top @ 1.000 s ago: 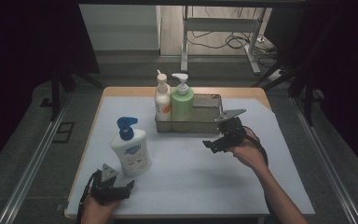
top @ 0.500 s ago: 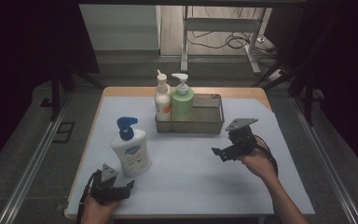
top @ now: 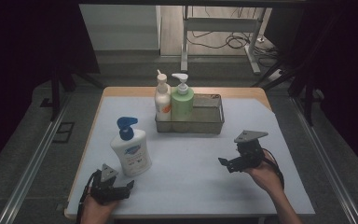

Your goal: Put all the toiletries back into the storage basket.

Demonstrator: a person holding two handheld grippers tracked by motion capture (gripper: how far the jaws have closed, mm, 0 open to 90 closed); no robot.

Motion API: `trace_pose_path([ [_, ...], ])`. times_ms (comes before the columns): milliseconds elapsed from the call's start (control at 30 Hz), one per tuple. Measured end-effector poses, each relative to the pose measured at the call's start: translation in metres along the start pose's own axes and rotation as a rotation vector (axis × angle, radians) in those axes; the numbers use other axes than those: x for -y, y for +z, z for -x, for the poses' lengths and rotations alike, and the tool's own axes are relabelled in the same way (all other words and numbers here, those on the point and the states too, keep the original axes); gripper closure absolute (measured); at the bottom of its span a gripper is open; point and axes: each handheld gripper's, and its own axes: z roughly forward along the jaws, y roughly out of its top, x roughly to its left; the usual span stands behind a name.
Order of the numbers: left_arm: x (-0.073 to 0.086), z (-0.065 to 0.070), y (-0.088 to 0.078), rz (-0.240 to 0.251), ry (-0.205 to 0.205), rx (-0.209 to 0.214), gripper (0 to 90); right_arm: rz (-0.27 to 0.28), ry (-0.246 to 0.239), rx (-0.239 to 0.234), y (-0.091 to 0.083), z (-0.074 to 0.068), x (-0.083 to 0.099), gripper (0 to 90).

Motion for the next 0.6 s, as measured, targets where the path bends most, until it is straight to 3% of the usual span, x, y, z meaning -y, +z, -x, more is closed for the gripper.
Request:
trace_pose_path([
  [300, 0.000, -0.001, -0.001, 0.000, -0.001, 0.002, 14.2, 0.008, 0.016, -0.012, 0.010, -0.004, 0.029, 0.0],
  [600, -0.001, -0.003, -0.005, 0.006, 0.009, -0.016, 18.1, -0.020, 0.050, -0.011, 0.020, -0.002, 0.054, 0.0],
])
